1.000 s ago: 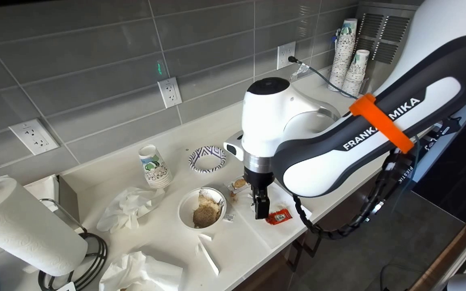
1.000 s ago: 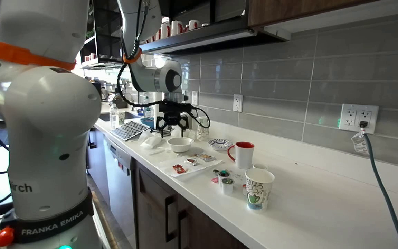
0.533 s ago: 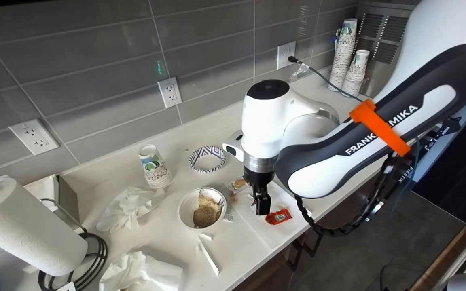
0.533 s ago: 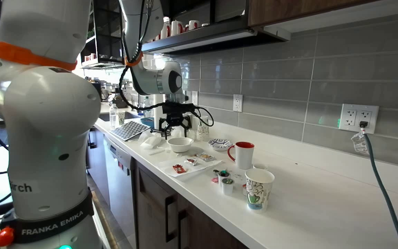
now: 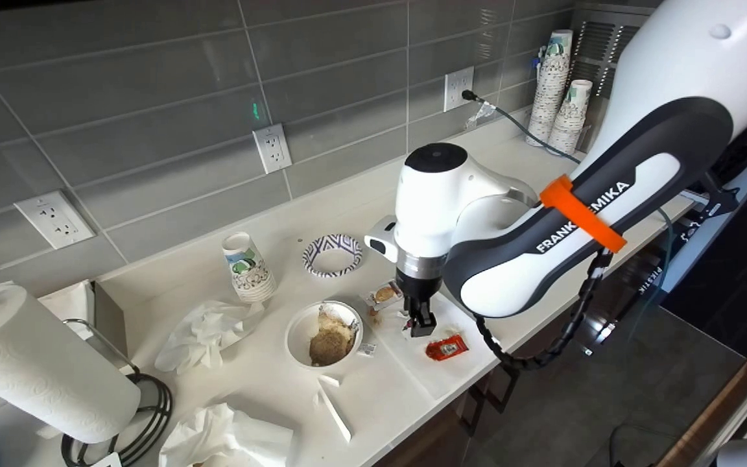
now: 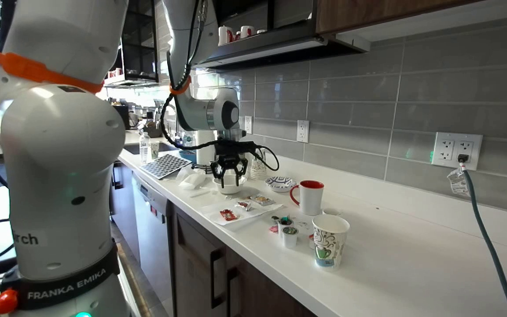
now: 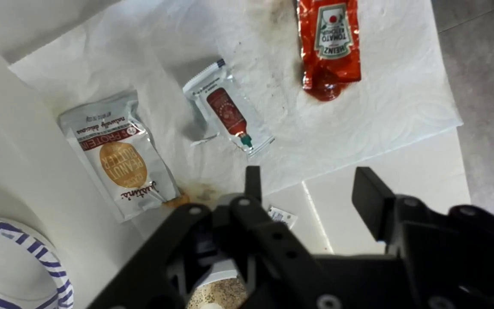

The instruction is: Squeeze the sauce out of the white sachet in the middle on the napkin

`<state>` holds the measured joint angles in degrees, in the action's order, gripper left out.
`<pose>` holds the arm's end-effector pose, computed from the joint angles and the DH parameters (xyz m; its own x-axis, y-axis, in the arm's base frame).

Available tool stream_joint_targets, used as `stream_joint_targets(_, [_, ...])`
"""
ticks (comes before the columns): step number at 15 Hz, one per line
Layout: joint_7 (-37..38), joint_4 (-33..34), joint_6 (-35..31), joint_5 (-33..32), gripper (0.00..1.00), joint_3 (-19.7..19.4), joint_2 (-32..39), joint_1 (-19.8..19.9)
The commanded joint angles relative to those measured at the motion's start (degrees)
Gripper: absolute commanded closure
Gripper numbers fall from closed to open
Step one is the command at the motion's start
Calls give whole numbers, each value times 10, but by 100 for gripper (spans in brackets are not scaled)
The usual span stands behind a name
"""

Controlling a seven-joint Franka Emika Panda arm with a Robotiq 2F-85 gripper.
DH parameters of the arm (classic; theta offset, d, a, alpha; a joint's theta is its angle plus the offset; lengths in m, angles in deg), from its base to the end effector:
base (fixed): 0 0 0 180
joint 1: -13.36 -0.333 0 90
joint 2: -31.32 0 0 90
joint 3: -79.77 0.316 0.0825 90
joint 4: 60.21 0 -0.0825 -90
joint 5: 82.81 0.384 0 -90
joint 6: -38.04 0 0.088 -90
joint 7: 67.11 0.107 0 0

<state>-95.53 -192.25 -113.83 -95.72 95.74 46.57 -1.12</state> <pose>0.4585 0.2783 0.2436 0.3514 0.9346 0.0558 0.9305 -0.3552 0.0890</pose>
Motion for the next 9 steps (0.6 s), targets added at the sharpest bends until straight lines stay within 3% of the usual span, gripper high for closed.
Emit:
stream_joint_targets(1, [-7,5,-22,-27,73,-3,22,8])
stream_joint_targets(4, [2,9,-29,-48,96,-10,36,7])
stream_joint_targets(5, [5,10,-34,-54,99,-12,40,6])
stream_joint_targets(9, [19,15,-52,-73,100,-22,57,2])
